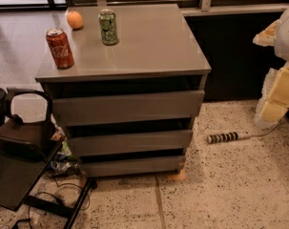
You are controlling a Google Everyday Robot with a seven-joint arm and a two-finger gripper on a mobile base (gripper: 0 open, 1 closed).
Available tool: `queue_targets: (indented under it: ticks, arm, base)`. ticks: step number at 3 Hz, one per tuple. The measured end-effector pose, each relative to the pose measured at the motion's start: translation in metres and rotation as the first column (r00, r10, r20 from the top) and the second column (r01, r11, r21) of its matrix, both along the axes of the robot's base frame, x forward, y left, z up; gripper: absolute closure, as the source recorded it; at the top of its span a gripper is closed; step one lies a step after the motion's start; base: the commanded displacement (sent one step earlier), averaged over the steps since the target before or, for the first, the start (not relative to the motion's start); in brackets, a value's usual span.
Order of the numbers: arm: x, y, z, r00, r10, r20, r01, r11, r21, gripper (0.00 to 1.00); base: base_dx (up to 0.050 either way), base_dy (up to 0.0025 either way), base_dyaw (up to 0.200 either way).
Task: Pick coke can
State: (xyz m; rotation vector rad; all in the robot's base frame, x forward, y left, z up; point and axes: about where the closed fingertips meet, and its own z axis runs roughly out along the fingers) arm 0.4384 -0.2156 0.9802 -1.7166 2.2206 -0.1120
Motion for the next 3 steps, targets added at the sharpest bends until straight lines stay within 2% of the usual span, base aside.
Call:
queue_targets:
  ticks: [1, 2, 3]
  arm:
    - [0.0000, 0.0000, 0.0000, 1.0000, 0.000, 0.000, 0.000, 1.000, 0.000, 0.00]
    - [0.0000, 0.0000, 0.0000, 1.0000, 0.000, 0.000, 0.000, 1.000, 0.000, 0.00]
    - [0.0000, 0.0000, 0.0000, 1.0000, 0.000, 0.000, 0.000, 1.000, 0.000, 0.00]
  base:
    - [0.050, 0.00000, 0.000]
    - [0.041, 0.00238, 0.116]
    - [0.044, -0.00199, -0.099]
